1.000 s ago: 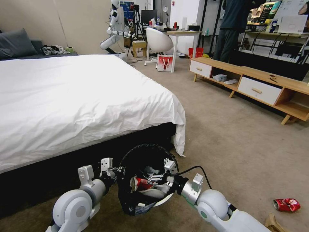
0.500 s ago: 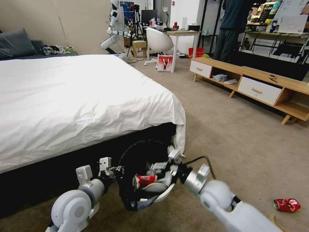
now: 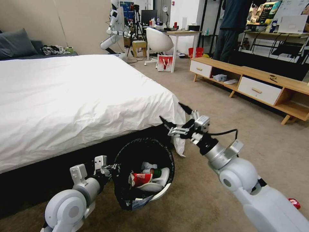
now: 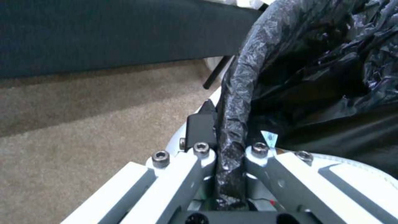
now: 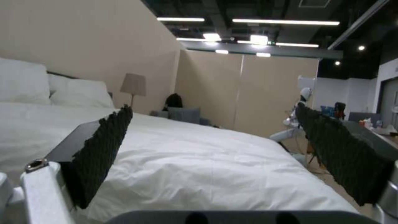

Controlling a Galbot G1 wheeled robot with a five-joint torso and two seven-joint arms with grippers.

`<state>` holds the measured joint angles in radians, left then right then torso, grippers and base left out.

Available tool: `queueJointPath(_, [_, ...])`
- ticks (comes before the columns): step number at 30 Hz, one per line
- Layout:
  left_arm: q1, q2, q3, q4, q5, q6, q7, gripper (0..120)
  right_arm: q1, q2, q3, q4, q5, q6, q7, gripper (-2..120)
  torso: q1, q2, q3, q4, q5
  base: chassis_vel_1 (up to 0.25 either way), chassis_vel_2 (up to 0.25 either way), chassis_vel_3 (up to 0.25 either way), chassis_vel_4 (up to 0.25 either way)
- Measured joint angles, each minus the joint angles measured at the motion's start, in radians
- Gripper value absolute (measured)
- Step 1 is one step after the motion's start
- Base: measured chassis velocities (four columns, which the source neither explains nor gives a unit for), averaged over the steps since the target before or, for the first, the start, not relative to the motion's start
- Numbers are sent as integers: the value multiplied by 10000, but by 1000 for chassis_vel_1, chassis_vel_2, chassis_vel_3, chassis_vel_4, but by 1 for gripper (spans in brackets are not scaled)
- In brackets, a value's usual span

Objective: Pick up the trash bin and place the garbage on the floor into it.

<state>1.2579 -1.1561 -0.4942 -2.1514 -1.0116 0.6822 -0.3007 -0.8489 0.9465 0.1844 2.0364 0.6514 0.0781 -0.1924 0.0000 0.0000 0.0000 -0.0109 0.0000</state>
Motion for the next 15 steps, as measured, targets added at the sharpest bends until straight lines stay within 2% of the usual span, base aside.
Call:
queueJointPath(9, [111,1,-196,-91,-15,5,-6,2,-203,41,605,-265,-125,-62,172,100,0,0,-1,1,0,0,0,0,0])
queueJointPath(11, [145,-10,-296,-178,-51,18,-9,2,-533,-73,1287,-363,-617,-1094,1052,100,0,0,0,0,0,0,0,0,0])
queueJointPath(12, [145,-10,-296,-178,-51,18,-9,2,-533,-73,1287,-363,-617,-1094,1052,100,0,0,0,0,0,0,0,0,0])
queueJointPath(13, [149,-17,-339,-209,-59,25,-14,2,-699,-158,1579,-221,-711,-2057,1681,100,0,-1,0,-2,5,0,0,0,0])
queueJointPath(14, [166,-27,-411,-257,-64,30,-21,2,-872,-297,1913,143,-366,-3764,2987,100,0,0,0,-5,2,0,0,0,0])
queueJointPath(15, [166,-27,-411,-257,-64,30,-21,2,-872,-297,1913,143,-366,-3764,2987,100,0,0,0,-5,2,0,0,0,0])
